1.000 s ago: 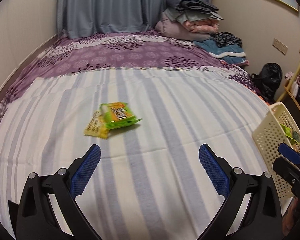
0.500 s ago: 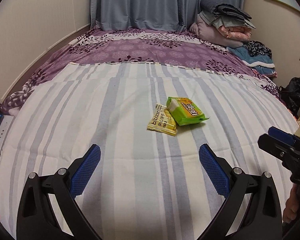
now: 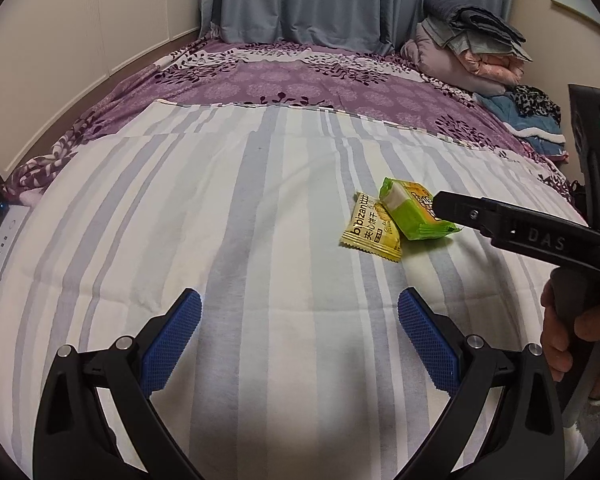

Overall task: Organize snacks
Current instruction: 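Move both open grippers back over the remaining packs on the bed, then grasp the green cracker pack with the right gripper while the left grasps the yellow biscuit pack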

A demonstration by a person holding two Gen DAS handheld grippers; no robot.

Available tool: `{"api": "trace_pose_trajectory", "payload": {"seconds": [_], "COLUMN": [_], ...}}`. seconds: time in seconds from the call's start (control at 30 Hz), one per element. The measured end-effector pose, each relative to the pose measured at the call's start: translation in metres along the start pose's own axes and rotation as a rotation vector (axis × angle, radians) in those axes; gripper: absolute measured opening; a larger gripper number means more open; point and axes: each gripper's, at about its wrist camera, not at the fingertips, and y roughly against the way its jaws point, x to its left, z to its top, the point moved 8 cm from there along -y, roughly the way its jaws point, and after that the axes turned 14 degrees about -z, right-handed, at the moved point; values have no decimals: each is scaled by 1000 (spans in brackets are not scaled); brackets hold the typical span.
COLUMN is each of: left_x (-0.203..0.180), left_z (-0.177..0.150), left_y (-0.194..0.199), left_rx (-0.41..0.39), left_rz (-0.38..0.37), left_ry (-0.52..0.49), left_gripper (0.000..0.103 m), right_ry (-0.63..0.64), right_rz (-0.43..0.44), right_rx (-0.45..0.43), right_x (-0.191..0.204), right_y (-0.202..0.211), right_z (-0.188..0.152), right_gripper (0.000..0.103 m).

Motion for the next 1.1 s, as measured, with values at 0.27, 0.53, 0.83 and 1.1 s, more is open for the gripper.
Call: {"api": "trace_pose_trajectory", "payload": {"seconds": [0.27, 0.53, 0.83, 1.1], "left_x": [9, 10, 1, -16], "left_z": [0, 0, 9, 23], "left_y": [-7, -16, -31, -62], "left_rx": [9, 24, 30, 48], "left_rz": [9, 13, 2, -30], "left_ry": [19, 18, -6, -43], "left_gripper": [100, 100, 100, 100], "right_ry": [-9, 44, 26, 8], "right_rz": [24, -12, -41, -108], "right_rx": [71, 69, 53, 29], "right_x": [7, 11, -14, -46], "right_y": [-39, -47, -32, -11], "right_z": [1, -2, -12, -35], "right_gripper": [82, 65, 57, 57]}}
